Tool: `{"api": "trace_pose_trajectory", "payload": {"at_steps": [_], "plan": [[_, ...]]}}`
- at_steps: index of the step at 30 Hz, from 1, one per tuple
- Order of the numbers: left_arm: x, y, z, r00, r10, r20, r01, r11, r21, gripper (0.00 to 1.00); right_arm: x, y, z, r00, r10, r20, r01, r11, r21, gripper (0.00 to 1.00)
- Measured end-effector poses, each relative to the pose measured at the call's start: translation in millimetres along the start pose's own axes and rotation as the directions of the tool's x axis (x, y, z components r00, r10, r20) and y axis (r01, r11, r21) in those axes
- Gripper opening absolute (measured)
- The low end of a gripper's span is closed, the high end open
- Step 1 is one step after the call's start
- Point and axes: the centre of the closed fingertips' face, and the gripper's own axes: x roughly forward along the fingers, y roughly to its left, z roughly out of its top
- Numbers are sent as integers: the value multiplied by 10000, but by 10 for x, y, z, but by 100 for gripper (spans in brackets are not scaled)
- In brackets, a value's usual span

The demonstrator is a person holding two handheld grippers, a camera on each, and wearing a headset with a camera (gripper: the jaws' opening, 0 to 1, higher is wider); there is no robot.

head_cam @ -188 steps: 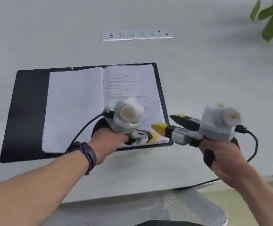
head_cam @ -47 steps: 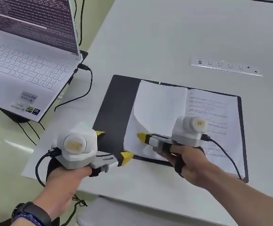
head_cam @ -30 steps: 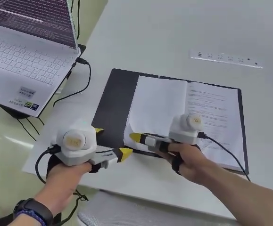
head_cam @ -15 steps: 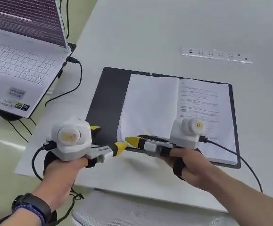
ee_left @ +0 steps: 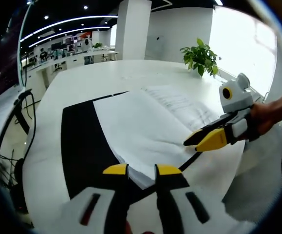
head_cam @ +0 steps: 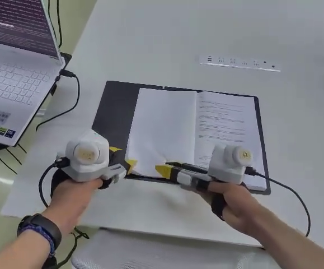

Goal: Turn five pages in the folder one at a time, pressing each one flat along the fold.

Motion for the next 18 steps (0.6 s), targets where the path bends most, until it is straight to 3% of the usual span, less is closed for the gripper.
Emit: {"api": "trace_pose_trajectory", "payload": {"at_steps": [4, 10, 18], "plan": [[71, -29, -38, 10000, -51, -45, 50, 9999, -157, 15, -93, -57, 43, 9995, -189, 236, 185, 9997, 155, 28], [164, -24, -191, 9995, -31, -305, 21, 9995, -311, 7, -179, -108, 136, 9975, -382, 601, 361, 9987, 351, 26], [153, 7, -346, 9972, 8, -747, -41, 9990, -443, 0, -207, -133, 161, 9966, -375, 734, 338, 9982, 504, 26]]}}
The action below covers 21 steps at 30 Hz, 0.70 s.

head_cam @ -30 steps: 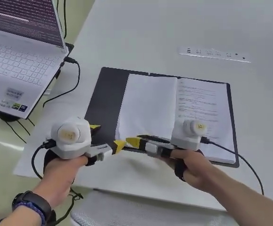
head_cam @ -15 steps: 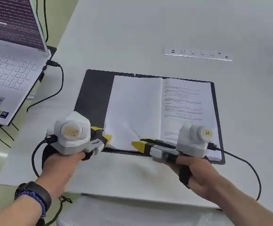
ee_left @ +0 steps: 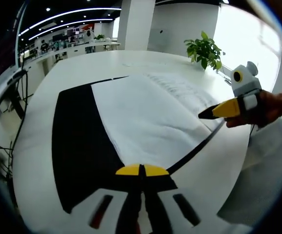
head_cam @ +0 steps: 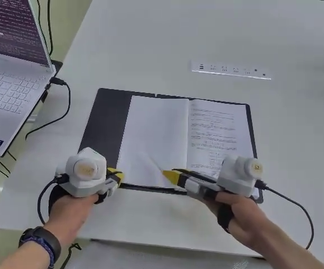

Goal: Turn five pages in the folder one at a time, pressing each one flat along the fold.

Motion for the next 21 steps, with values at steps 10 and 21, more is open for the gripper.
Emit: {"api": "trace_pose_trajectory", "payload": {"at_steps": [10, 21], "plan": [[31, 33, -107, 9994, 41, -358, -46, 9999, -137, 0, -12, -71, 103, 9997, -217, 109, 222, 9989, -422, 23], [21, 41, -108, 9991, 187, -393, -191, 9998, -86, 0, 64, -437, 338, 9927, -1198, 108, 1202, 9859, -1162, 12]]}}
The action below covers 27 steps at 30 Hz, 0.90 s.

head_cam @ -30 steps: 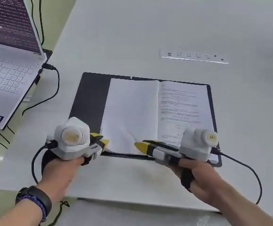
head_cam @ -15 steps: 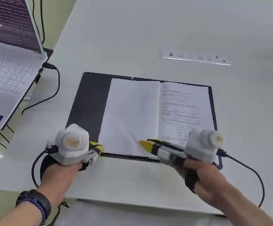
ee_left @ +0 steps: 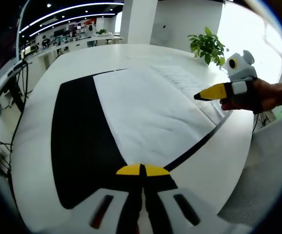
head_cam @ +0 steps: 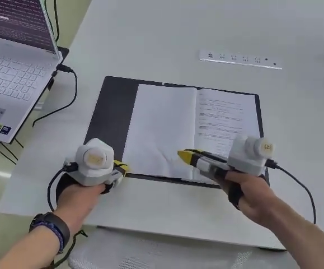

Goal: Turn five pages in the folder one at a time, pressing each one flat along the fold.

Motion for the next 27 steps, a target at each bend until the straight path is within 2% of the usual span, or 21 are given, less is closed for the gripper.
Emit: {"api": "trace_pose_trajectory", "payload": {"at_steps": [1, 4, 7, 10, 12, 14, 20, 22, 24, 27], "plan": [[1, 2, 1, 10000, 29, 13, -29, 10000, -27, 0, 11, -36, 35, 10000, -23, 40, 24, 9998, -215, 10], [1, 3, -2, 10000, 80, -9, -80, 10000, 29, 0, 54, -137, 128, 9999, -122, 70, 122, 9999, -118, 9], [6, 11, -1, 10000, 84, -8, -84, 9999, -71, 0, 72, -162, 196, 9995, -288, 138, 291, 9994, -201, 7], [10, 12, -4, 10000, 88, 26, -88, 10000, -13, 0, 118, -202, 250, 9988, -424, 257, 422, 9991, 98, 3], [10, 11, -4, 10000, 79, 39, -79, 10000, 46, 0, 138, -249, 261, 9973, -656, 340, 632, 9958, 662, 0], [13, 15, -3, 10000, 80, 15, -80, 10000, 13, 0, 169, -280, 284, 9964, -659, 533, 620, 9955, 722, 0], [16, 9, -1, 10000, 73, -22, -73, 9999, -106, 0, 248, -295, 208, 9969, -759, 225, 745, 9955, 580, 0], [19, 13, -1, 10000, 70, -2, -70, 9999, -105, 0, 252, -295, 252, 9960, -729, 520, 662, 9905, 1208, 0], [19, 14, 1, 10000, 75, 2, -75, 9999, -148, 0, 249, -309, 244, 9965, -695, 458, 649, 9935, 940, 0], [21, 15, 2, 9999, 104, -21, -104, 9998, -157, 0, 256, -314, 257, 9968, -605, 514, 554, 9940, 948, 0]]}}
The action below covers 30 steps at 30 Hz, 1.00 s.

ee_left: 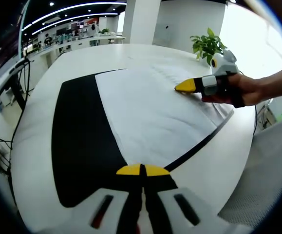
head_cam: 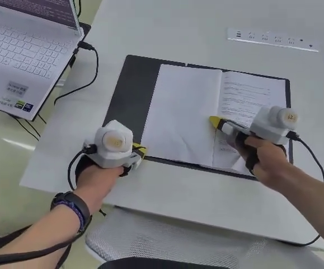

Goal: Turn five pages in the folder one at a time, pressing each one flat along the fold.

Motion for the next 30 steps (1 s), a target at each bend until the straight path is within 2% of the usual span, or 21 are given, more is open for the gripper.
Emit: {"api": "trace_pose_trajectory", "payload": {"at_steps": [4, 9, 11, 13, 19, 24, 30], "plan": [[6, 8, -1, 10000, 46, -1, -46, 10000, -51, 0, 44, -32, 73, 9999, -11, 135, 10, 10000, 46, 0], [9, 9, -3, 10000, 49, -15, -50, 9999, -127, 0, 131, -111, 232, 9977, -119, 660, 91, 9990, 436, 0], [10, 9, -4, 10000, 63, -13, -63, 9999, -124, 0, 158, -209, 319, 9937, -576, 961, 527, 9972, 531, 0], [11, 11, -4, 9999, 108, 3, -108, 9998, -180, 0, 194, -283, 422, 9861, -846, 1431, 687, 9913, 1126, 0], [13, 14, -6, 9998, 214, 19, -213, 9992, -345, 0, 320, -445, 563, 9800, -935, 1759, 669, 9862, 1514, 0], [19, 15, -8, 9999, 149, -37, -151, 9992, -362, 0, 347, -428, 652, 9705, -1160, 2111, 792, 9814, 1750, 0], [11, 0, -2, 9999, 139, -97, -141, 9997, -207, 0, 413, -476, 788, 9557, -1500, 2534, 1012, 9754, 1959, 0]]}}
